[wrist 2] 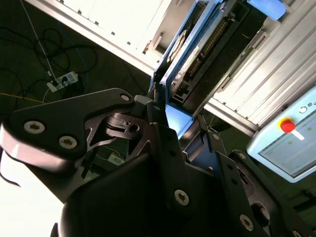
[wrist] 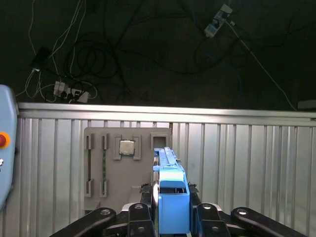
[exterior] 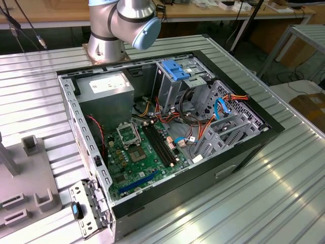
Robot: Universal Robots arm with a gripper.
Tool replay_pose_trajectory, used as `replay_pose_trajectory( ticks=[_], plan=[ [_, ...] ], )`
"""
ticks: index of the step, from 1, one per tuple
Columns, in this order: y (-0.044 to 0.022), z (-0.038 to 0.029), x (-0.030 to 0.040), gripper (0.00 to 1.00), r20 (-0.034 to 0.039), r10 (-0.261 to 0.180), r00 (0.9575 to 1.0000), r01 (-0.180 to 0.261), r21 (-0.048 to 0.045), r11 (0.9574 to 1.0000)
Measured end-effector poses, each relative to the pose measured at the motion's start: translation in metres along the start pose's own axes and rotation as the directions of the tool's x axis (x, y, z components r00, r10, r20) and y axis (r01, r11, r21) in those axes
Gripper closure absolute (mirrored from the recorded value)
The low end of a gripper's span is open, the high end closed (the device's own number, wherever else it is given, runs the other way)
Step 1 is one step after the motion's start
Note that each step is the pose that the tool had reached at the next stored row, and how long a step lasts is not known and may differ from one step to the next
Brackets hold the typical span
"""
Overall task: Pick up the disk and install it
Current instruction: 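Pick up the disk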
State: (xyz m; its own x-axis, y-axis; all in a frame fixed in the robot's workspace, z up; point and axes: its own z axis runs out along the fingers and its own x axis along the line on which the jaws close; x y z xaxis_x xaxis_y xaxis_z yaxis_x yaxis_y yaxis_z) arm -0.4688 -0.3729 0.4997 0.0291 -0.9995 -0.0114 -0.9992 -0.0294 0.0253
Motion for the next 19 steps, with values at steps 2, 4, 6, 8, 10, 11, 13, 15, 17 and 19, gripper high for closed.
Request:
replay_pose_trajectory(
  ticks=[2,4,6,8,10,11,13,15,17,19],
  plan=[
    [-0.0006,-0.0001,0.0000,0.63,0.0000,0.000,1.0000,0.000,-0.0001,1.0000],
    [-0.0050,-0.0002,0.0001,0.63,0.0000,0.000,1.0000,0.000,-0.0001,1.0000],
    [-0.0097,-0.0003,0.0003,0.63,0.0000,0.000,1.0000,0.000,-0.0001,1.0000],
    [-0.0147,-0.0004,0.0004,0.63,0.0000,0.000,1.0000,0.000,0.0000,1.0000],
    [-0.0252,-0.0007,0.0007,0.63,0.0000,0.000,1.0000,0.000,-0.0001,1.0000],
    [-0.0336,-0.0009,0.0010,0.63,0.0000,0.000,1.0000,0.000,-0.0001,1.0000],
    [-0.0401,-0.0011,0.0012,0.63,0.0000,0.000,1.0000,0.000,-0.0001,1.0000],
    [-0.0509,-0.0013,0.0015,0.63,0.0001,0.000,1.0000,0.000,0.0001,1.0000],
    [-0.0588,-0.0015,0.0017,0.63,0.0001,0.000,1.0000,0.000,0.0000,1.0000],
    [-0.0657,-0.0017,0.0019,0.63,0.0000,0.000,1.0000,0.000,0.0001,1.0000]
  ],
)
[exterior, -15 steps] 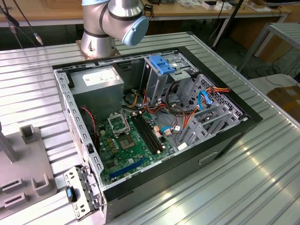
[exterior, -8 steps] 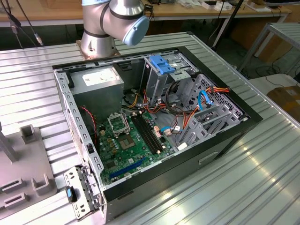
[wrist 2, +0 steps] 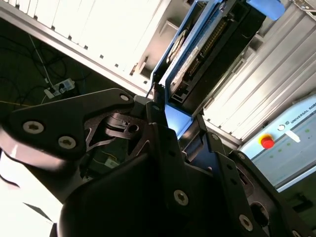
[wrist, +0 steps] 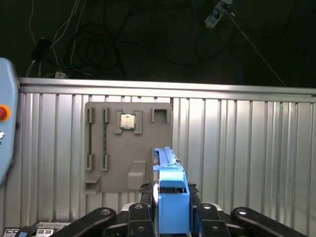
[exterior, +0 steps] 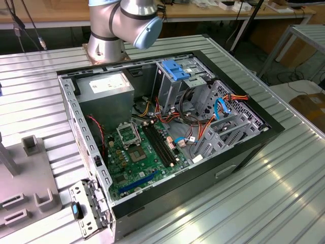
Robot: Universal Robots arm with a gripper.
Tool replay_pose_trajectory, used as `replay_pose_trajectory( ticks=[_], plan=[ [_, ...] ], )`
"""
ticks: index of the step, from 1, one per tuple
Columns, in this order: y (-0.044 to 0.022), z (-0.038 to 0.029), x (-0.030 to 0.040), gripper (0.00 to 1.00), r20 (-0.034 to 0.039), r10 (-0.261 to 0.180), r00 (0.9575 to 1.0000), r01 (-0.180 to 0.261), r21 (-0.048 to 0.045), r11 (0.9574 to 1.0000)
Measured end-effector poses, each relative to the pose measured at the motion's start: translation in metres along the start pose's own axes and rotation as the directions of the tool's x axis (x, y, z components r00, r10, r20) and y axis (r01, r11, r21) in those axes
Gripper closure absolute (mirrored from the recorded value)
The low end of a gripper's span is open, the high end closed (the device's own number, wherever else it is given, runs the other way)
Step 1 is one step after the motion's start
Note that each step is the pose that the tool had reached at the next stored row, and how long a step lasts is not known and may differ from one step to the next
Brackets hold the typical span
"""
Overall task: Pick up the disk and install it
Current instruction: 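Pick up the disk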
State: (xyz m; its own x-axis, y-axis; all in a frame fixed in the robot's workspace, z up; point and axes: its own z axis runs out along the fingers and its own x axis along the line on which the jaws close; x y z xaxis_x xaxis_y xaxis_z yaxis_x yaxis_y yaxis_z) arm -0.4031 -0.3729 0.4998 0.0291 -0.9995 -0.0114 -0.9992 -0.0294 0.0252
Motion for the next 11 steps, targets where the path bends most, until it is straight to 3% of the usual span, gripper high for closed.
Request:
replay_pose_trajectory(
  ticks=[5,8,11],
  plan=[
    [-0.0195,-0.0005,0.0006,0.63,0.0000,0.000,1.0000,0.000,0.0000,1.0000],
    [-0.0380,-0.0010,0.0011,0.63,0.0000,0.000,1.0000,0.000,-0.0001,1.0000],
    [-0.0514,-0.0014,0.0015,0.63,-0.0001,0.000,1.0000,0.000,-0.0002,1.0000]
  ],
)
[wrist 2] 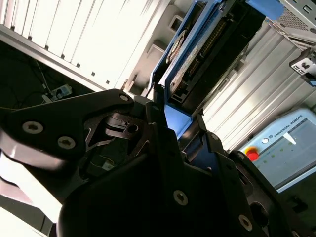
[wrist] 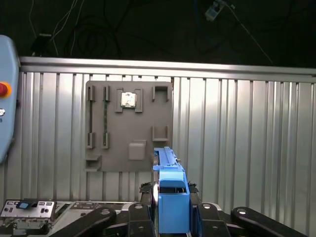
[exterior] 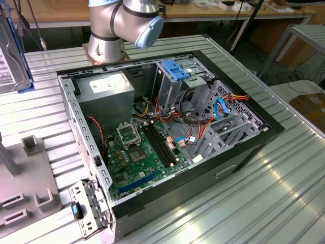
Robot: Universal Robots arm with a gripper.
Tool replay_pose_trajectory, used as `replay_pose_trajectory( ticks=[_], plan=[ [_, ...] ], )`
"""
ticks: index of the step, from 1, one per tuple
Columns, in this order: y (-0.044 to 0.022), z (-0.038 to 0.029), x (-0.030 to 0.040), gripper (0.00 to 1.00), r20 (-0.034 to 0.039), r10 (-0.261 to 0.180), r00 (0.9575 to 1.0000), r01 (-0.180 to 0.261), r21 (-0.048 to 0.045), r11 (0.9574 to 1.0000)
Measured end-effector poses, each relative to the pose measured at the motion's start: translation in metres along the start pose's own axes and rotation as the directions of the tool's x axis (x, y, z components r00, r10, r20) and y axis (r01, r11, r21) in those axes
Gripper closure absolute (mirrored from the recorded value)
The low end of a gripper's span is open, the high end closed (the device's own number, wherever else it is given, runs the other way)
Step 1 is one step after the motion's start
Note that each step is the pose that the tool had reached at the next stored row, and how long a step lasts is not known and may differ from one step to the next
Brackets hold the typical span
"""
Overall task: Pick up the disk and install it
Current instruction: 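Pick up the disk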
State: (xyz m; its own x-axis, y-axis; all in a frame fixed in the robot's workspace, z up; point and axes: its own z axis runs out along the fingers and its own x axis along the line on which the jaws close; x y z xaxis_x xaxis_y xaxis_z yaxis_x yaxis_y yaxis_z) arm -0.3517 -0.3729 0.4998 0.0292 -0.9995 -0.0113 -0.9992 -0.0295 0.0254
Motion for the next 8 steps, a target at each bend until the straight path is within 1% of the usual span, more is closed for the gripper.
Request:
replay_pose_trajectory(
  ticks=[3,4,6,8],
  plan=[
    [-0.0115,-0.0002,0.0003,0.63,0.0001,0.000,1.0000,0.000,0.0001,1.0000],
    [-0.0196,-0.0005,0.0006,0.63,0.0001,0.000,1.0000,0.000,0.0000,1.0000],
    [-0.0327,-0.0008,0.0010,0.63,0.0001,0.000,1.0000,0.000,0.0001,1.0000],
    [-0.0440,-0.0011,0.0013,0.63,0.0001,0.000,1.0000,0.000,0.0001,1.0000]
  ],
)
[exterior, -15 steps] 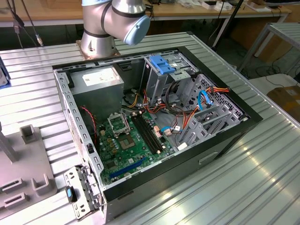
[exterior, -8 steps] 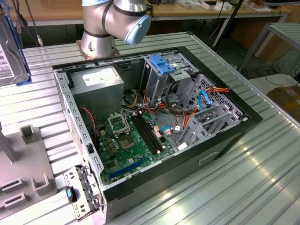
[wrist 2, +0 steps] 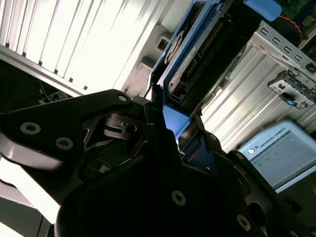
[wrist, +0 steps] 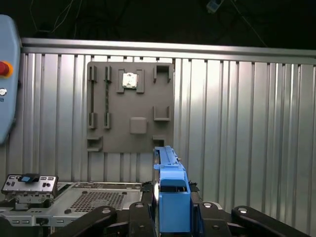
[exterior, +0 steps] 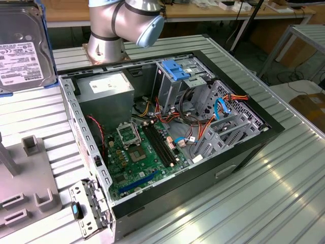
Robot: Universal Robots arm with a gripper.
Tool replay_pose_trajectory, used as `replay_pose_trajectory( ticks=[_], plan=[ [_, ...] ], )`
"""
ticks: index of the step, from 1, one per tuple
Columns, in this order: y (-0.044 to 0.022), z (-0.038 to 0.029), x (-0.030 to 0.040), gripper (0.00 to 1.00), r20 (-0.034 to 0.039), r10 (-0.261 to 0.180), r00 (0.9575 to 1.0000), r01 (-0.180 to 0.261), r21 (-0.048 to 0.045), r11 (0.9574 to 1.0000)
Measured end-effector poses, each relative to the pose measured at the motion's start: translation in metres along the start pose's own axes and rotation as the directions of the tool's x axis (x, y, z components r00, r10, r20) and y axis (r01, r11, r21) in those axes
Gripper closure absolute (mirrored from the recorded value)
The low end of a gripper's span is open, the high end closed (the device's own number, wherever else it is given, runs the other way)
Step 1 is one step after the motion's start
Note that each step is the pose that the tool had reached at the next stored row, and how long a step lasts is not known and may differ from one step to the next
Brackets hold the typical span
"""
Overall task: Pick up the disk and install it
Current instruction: 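Pick up the disk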
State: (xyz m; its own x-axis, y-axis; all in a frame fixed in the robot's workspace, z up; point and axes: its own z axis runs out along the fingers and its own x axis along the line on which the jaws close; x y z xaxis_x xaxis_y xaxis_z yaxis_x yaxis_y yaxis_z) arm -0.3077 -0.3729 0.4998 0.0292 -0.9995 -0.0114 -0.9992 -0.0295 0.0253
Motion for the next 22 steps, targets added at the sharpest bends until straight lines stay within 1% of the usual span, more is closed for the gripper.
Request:
replay_pose_trajectory(
  ticks=[3,4,5,7,9,11,13,15,17,19,20,22],
  plan=[
    [-0.0116,-0.0003,0.0003,0.63,0.0001,0.000,1.0000,0.000,0.0000,1.0000],
    [-0.0144,-0.0004,0.0004,0.63,0.0000,0.000,1.0000,0.000,0.0000,1.0000],
    [-0.0202,-0.0005,0.0006,0.63,0.0001,0.000,1.0000,0.000,0.0001,1.0000],
    [-0.0283,-0.0008,0.0008,0.63,0.0000,0.000,1.0000,0.000,-0.0001,1.0000],
    [-0.0402,-0.0010,0.0012,0.63,0.0000,0.000,1.0000,0.000,0.0000,1.0000],
    [-0.0472,-0.0012,0.0014,0.63,0.0000,0.000,1.0000,0.000,0.0000,1.0000],
    [-0.0580,-0.0015,0.0017,0.63,0.0000,0.000,1.0000,0.000,0.0000,1.0000],
    [-0.0638,-0.0016,0.0019,0.63,0.0000,0.000,1.0000,0.000,0.0000,1.0000],
    [-0.0773,-0.0020,0.0022,0.63,0.0000,0.000,1.0000,0.000,0.0000,1.0000],
    [-0.0846,-0.0022,0.0025,0.63,-0.0001,0.000,1.0000,0.000,-0.0001,1.0000],
    [-0.0898,-0.0023,0.0026,0.63,0.0000,0.000,1.0000,0.000,0.0001,1.0000],
    [-0.0964,-0.0025,0.0028,0.63,0.0000,0.000,1.0000,0.000,0.0000,1.0000]
  ],
)
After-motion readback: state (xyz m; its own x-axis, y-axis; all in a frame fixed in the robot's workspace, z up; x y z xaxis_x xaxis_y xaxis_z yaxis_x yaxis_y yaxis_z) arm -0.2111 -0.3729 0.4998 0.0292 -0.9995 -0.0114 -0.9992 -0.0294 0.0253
